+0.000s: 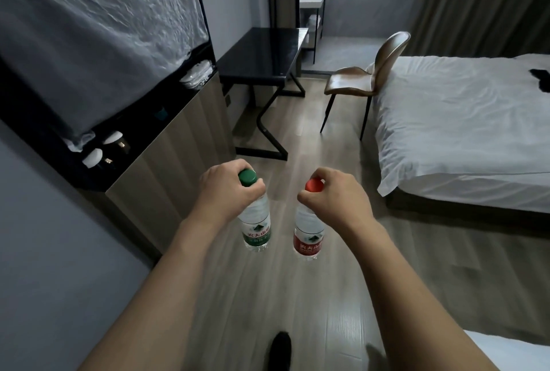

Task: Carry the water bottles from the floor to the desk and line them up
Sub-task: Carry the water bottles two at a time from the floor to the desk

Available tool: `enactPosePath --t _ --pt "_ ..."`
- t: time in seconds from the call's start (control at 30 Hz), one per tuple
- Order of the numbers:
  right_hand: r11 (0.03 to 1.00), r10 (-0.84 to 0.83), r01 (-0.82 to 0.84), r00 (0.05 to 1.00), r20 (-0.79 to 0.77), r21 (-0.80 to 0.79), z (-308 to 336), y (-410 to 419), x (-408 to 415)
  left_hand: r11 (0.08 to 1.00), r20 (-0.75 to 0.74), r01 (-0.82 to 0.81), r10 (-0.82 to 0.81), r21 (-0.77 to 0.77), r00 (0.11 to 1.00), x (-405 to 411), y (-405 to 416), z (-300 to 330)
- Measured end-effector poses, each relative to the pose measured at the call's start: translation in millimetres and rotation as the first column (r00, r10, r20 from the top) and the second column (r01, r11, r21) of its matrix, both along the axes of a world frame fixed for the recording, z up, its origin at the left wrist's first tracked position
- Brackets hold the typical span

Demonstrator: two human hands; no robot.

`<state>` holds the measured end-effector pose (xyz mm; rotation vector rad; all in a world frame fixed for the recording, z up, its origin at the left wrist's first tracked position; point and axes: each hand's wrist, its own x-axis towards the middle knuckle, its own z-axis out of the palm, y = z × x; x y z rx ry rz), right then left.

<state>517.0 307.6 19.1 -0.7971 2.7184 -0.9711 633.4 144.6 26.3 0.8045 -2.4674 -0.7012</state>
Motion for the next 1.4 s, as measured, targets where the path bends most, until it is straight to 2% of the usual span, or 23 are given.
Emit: enactPosePath --t 0.33,0.47,0.6,0.7,1.1,1.4 --pt "0.995 -0.097 0.098 0.995 -0.038 0.030 -0.8 -72.5 -118.9 0.992 0.071 0.121 -0.119 -0.026 0.990 -130.8 -89.3 -6.0" --pt "0.989 -0.149 0.149 0.986 -0.074 -0.013 2.8 -99.0 -166.8 0.987 0.049 0.155 -0.153 -0.035 0.987 -185.8 -124.6 -2.3" --pt "0.983 -0.181 0.183 0.978 -0.100 0.012 3.3 -131.5 -226.8 0.982 0.061 0.188 -0.187 -0.013 0.980 -251.6 -157.1 -1.4" --pt "0.986 -0.163 0.165 0.982 -0.093 0.009 0.7 -140.3 -242.5 0.979 0.039 0.204 -0.203 -0.016 0.978 -268.8 -164.8 -0.8" --pt "0.992 -0.125 0.123 0.987 -0.096 -0.035 -7.8 -193.1 -435.6 0.982 0.082 0.180 -0.176 -0.050 0.981 -458.0 -218.2 4.0" --pt "0.989 -0.140 0.133 0.982 -0.124 -0.067 1.7 -239.6 -571.9 0.989 0.031 0.136 -0.134 -0.067 0.991 -589.2 -272.7 13.1"
